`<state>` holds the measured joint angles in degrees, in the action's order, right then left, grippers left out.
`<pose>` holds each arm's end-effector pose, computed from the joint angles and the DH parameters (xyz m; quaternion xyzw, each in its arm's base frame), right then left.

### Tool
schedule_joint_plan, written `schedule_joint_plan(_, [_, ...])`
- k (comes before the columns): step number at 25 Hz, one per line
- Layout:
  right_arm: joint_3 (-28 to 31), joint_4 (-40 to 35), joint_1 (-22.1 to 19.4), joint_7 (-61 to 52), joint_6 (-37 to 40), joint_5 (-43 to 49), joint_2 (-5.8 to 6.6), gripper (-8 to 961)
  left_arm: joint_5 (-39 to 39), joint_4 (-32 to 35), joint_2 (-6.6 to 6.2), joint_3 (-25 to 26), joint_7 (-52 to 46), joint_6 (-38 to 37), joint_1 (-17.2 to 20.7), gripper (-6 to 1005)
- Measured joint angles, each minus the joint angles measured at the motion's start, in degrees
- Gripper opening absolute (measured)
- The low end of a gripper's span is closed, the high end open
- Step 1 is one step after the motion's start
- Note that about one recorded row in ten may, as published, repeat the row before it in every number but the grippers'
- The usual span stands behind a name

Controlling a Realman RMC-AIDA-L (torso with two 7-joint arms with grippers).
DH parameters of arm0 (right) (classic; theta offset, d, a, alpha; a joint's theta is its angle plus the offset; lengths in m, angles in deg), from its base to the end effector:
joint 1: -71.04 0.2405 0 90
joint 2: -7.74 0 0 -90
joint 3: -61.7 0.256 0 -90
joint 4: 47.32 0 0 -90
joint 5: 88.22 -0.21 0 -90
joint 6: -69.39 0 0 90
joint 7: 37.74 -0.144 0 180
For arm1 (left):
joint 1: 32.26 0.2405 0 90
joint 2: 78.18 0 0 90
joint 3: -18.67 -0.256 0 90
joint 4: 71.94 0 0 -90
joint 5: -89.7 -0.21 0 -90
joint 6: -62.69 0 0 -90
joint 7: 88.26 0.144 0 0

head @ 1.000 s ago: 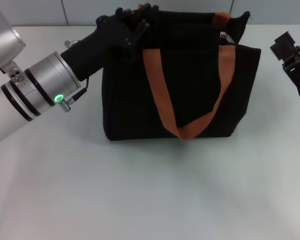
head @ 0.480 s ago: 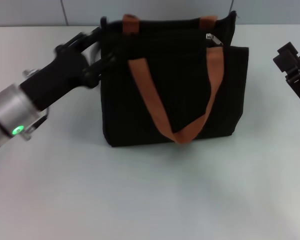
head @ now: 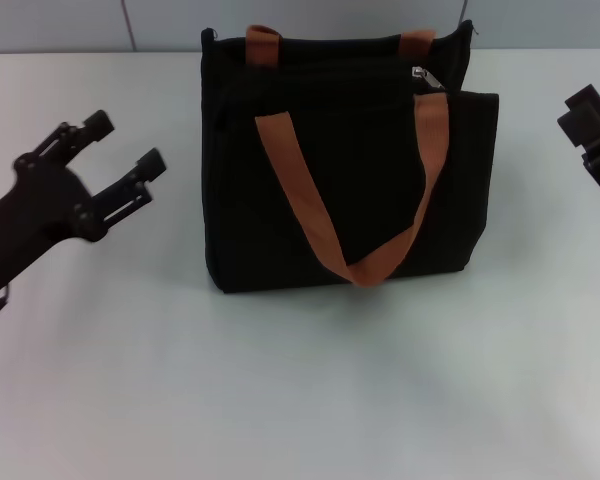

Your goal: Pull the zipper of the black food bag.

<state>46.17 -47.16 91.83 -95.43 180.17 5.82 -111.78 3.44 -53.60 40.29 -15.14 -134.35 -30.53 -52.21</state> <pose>0.2716 0.2387 -0.0035 -0.6869 0.2766 0.6332 0.2251 -0.3042 0.2801 0.0112 -0.8274 -0.1595 -0.4182 0.3393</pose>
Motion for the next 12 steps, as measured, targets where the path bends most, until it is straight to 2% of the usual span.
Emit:
schedule_joint_plan(3, [-0.48,-2.27,0.07,0.0,1.37,1.6,0.06,825,-0.03,2.56,-0.43,-2.41,-1.14,-5.39,1.65,829])
schedule_joint_plan(6, [-0.87,-6.22,-0.04,0.01,3.03,4.89,0.15,825,-0.9,6.31,-1.24,-8.08,-3.02,-10.77,2.92,829])
schedule_joint_plan(9, [-1.0,-10.58,0.18,0.04,4.33,10.87,0.24,825,-3.73,8.41,-2.11,-12.83,-3.57,-15.71,3.2,829])
schedule_joint_plan(12, [-2.04,-13.58,1.0,3.46,5.27,18.07,0.27,826,-8.51,9.98,-2.42,-14.35,-3.61,-18.63,2.79,829])
